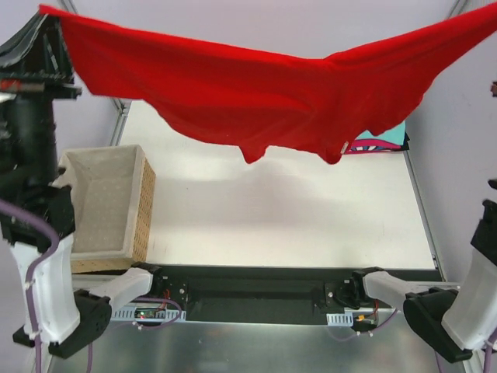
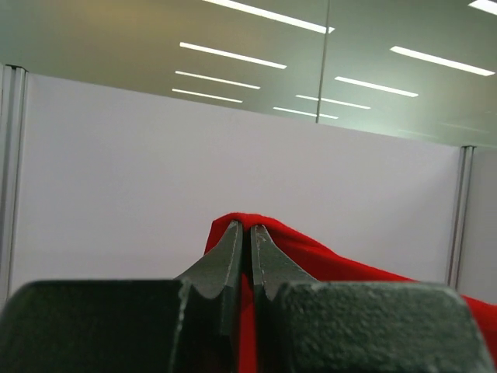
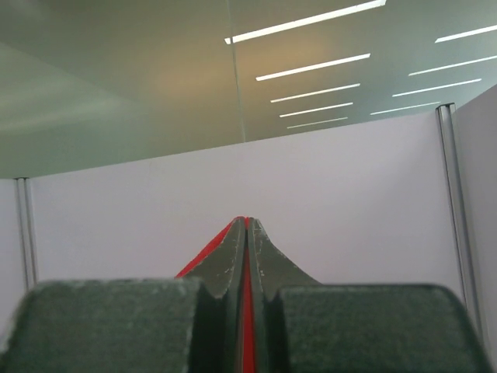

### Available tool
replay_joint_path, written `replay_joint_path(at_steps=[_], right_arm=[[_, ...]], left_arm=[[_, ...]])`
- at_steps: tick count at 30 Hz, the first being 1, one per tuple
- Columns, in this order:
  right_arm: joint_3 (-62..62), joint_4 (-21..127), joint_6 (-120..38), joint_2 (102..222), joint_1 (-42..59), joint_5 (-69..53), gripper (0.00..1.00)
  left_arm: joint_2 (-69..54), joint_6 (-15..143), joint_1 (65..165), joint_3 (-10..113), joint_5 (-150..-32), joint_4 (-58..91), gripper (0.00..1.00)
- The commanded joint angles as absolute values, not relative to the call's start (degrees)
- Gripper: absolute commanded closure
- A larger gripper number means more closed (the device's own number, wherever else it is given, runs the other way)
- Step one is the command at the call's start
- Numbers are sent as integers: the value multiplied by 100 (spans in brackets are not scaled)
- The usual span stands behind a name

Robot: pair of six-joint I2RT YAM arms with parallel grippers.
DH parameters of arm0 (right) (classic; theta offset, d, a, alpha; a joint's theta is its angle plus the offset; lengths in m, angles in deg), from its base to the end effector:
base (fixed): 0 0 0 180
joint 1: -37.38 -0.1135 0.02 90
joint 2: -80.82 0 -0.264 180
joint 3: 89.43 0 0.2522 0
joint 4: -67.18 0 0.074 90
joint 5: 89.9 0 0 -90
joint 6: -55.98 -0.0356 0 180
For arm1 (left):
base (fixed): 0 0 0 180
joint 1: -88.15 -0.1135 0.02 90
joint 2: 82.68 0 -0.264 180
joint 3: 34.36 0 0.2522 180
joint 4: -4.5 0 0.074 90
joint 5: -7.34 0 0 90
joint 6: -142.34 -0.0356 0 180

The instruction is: Fold and stack the t-shirts

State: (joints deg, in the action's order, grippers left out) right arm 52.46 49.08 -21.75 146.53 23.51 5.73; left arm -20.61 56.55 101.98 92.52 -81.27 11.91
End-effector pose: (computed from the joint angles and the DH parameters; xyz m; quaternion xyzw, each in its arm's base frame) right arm 0.0295 0.0037 0.6919 -0.0161 0.2782 -0.0001 0.9604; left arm 0.0611 -0.0142 0.6673 0.0119 0.2806 -0.1471 0.9484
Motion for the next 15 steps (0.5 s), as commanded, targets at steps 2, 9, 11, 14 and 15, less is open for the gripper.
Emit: replay_joint_path(at_steps=[2,9,11,14,15], right_arm=[[5431,5106,-2417,13945,2358,170,99],[5783,4894,-2839,13567,2894,-244,99],[5818,4850,-2945,13549,2974,-271,99],[5845,4911,-3269,13592,3052,-525,99],[5740,4972,-3357,13662,3088,-587,99]], left_arm=[[-2984,6024,10195,8769,-8301,692,100],[-3802,6561,10195,8294,-8696,841,100],[-3917,6753,10195,8145,-8775,876,100],[-4049,6904,10195,8047,-9003,955,100],[-4032,6887,10186,8004,-9022,964,100]])
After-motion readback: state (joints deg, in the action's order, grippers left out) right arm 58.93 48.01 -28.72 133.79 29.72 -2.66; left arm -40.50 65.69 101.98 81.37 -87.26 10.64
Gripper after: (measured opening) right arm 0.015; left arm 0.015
